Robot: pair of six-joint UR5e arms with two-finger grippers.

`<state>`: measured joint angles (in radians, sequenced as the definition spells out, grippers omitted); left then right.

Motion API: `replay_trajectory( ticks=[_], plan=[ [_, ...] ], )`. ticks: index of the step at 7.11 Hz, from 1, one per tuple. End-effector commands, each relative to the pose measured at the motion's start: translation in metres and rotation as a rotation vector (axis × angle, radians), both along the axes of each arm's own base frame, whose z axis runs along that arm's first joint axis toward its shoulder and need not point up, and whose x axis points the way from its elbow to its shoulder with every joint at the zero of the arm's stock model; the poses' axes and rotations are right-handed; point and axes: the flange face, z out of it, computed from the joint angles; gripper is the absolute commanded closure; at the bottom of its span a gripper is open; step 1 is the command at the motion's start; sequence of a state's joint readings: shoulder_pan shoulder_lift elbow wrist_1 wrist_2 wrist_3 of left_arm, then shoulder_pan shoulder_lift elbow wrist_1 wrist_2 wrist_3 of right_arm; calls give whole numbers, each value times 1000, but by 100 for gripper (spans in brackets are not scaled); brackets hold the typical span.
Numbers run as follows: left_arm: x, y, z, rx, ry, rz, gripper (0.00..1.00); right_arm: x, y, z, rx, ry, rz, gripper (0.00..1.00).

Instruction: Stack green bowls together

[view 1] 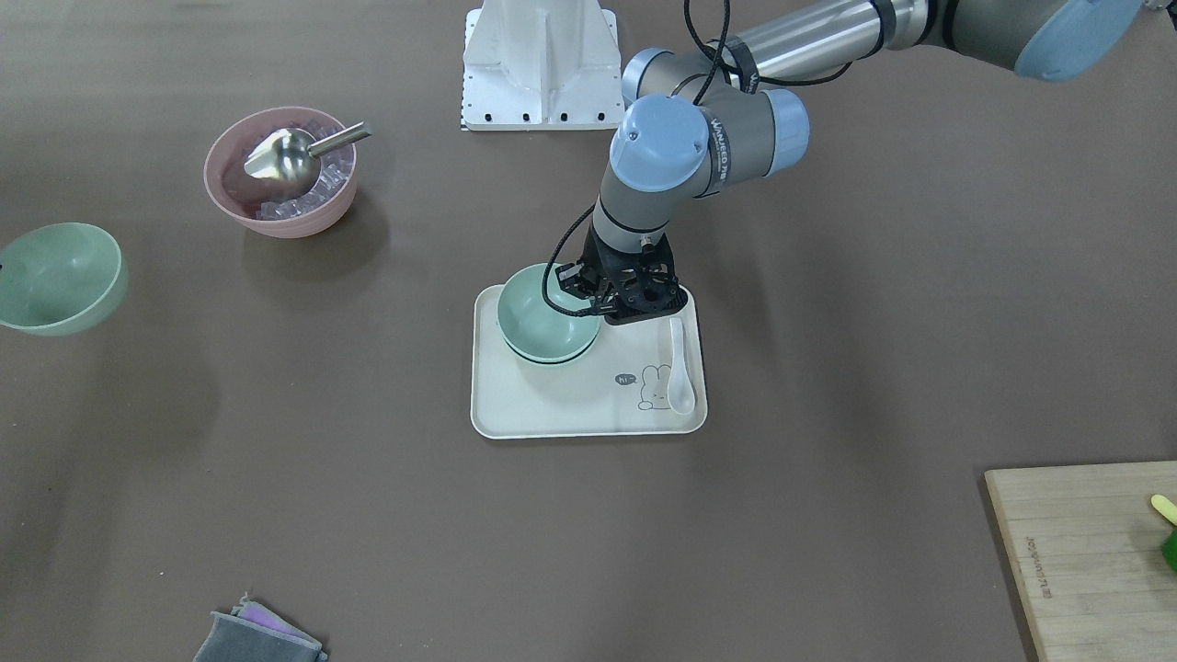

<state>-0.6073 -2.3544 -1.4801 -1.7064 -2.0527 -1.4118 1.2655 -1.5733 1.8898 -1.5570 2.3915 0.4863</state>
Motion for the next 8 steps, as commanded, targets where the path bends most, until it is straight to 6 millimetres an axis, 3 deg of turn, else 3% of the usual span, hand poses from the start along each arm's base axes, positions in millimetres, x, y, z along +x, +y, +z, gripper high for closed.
replay_trajectory(
  ticks=[1, 5, 6, 7, 8],
  plan=[
    [3, 0, 3, -1, 0, 2, 100, 0, 1, 2, -3, 1, 0, 100],
    [5, 2, 3, 0, 0, 6, 100, 0, 0, 0, 1, 0, -1, 100],
    [4, 2, 0, 4, 5, 6, 80, 0, 1, 1, -1, 1, -1, 100],
    [4, 2, 1, 2, 2, 6, 39, 0, 0, 0, 1, 0, -1, 100],
    [3, 3, 0, 8, 4, 10, 21, 0, 0, 0, 1, 0, -1, 100]
  ],
)
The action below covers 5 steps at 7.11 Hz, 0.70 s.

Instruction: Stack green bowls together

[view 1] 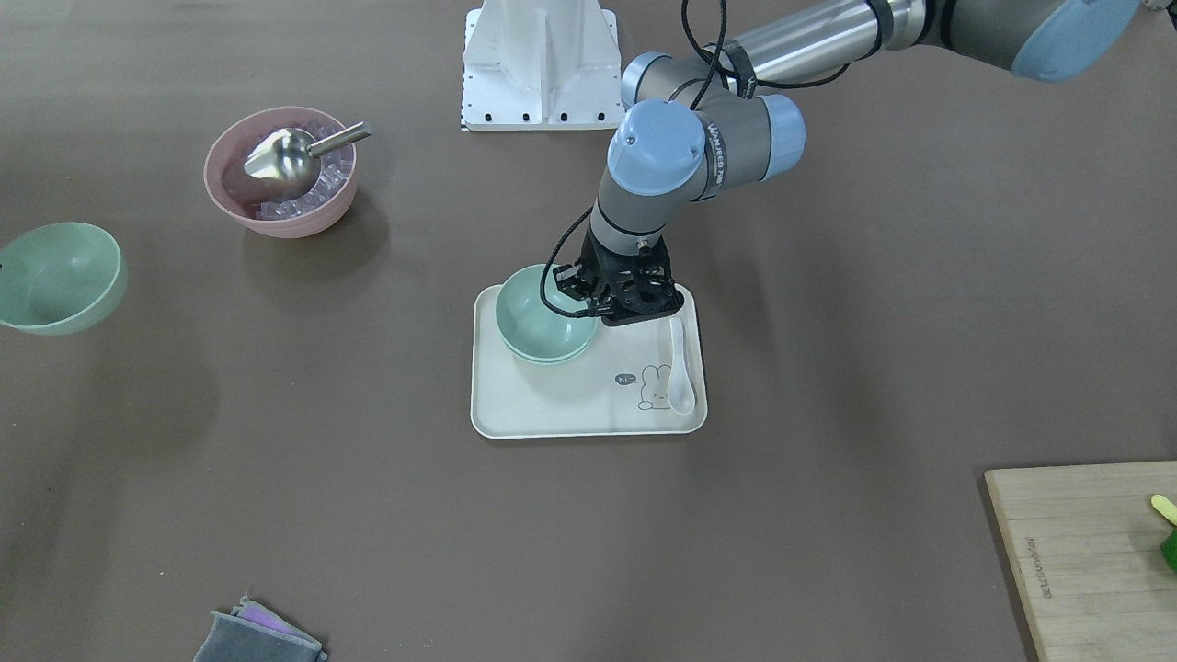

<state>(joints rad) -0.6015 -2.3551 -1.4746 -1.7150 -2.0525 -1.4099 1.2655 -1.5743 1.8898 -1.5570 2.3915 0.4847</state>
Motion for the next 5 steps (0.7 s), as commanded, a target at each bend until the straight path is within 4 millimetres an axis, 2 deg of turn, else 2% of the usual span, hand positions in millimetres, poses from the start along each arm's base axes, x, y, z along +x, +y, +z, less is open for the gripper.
replay_trajectory(
  ticks=[1, 2, 3, 4, 5],
  plan=[
    [-2, 0, -3, 9, 4, 3, 8, -1, -1, -2, 3, -2, 0, 100],
    [-4, 1, -7, 14, 11, 3, 3, -1, -2, -4, 3, -7, -2, 100],
    [-13, -2, -13, 25, 19, -4, 3, -2, -5, -11, 1, -11, -1, 100],
    [-35, -6, -7, 75, 10, 15, 3, -1, -7, -33, -10, -8, 0, 100],
    [-67, -3, 7, 127, -4, 36, 3, 1, -6, -68, -30, -1, 4, 100]
  ],
)
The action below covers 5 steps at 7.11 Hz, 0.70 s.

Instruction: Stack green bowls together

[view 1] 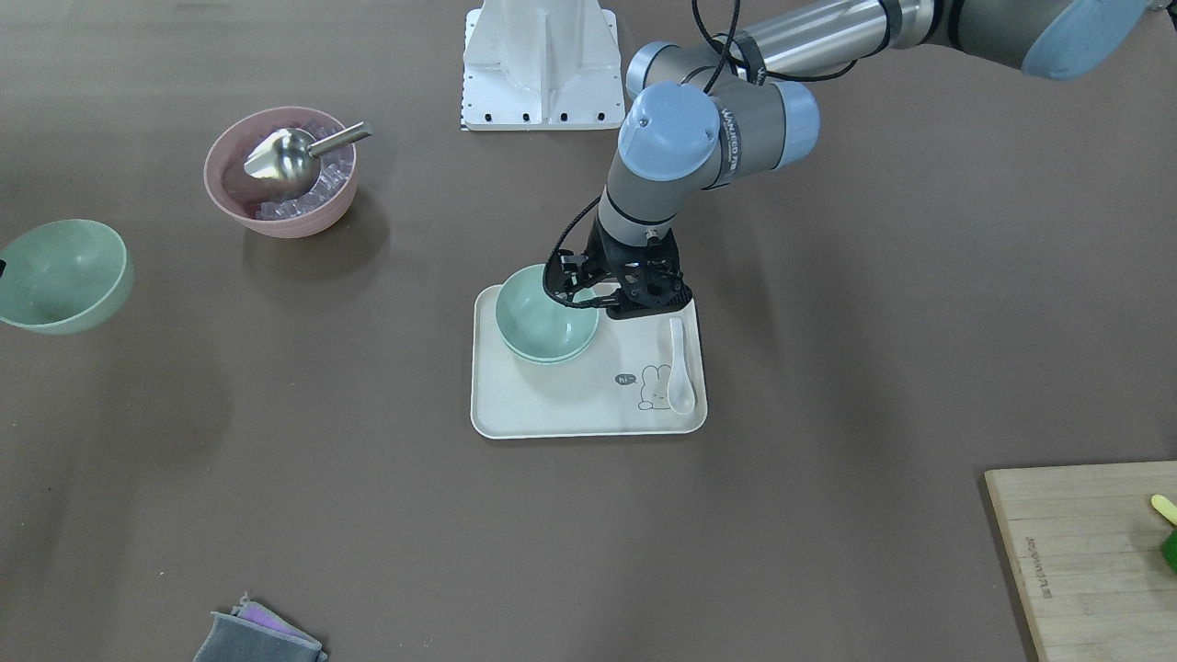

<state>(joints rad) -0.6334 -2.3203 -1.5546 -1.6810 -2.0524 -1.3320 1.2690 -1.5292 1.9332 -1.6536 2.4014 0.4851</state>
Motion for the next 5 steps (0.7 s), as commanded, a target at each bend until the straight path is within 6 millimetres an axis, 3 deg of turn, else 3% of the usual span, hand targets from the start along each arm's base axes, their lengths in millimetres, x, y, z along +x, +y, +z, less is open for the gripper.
replay_trajectory(
  ticks=[1, 2, 3, 5],
  plan=[
    [-59, -3, 35, 95, -38, 36, 3, 1, -5, -74, -34, 13, 6, 100],
    [-83, -12, 56, 129, -61, 41, 3, -4, -13, -109, -42, 22, 4, 100],
    [-111, -23, 75, 183, -82, 59, 3, -26, -21, -144, -44, 31, -20, 100],
    [-167, -37, 112, 243, -119, 75, 3, -104, -19, -206, -49, 43, -41, 100]
  ],
)
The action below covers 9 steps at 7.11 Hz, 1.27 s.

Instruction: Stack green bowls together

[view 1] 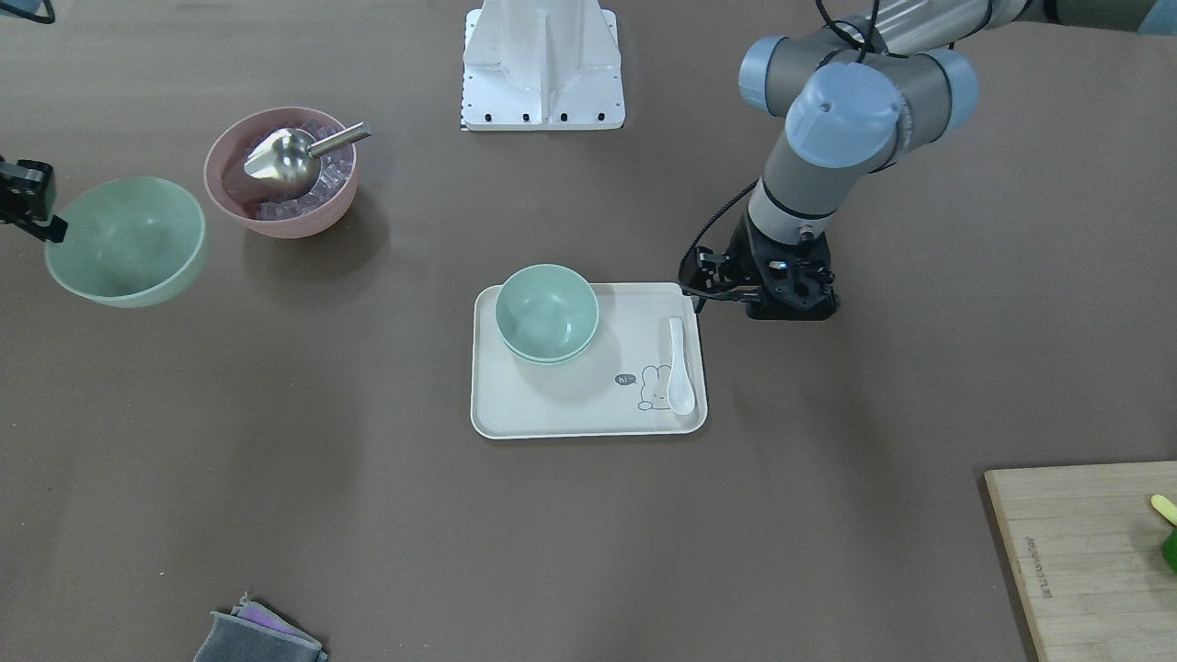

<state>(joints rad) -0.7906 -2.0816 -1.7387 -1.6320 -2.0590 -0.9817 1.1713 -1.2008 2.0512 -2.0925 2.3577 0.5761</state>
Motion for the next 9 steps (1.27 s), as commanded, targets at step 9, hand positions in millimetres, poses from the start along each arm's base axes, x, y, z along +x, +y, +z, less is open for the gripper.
replay_trajectory(
  ticks=[9],
  plan=[
    [-105, -27, 68, 48, -24, 43, 3, -306, -3, -147, -17, -76, 3, 100]
  ],
)
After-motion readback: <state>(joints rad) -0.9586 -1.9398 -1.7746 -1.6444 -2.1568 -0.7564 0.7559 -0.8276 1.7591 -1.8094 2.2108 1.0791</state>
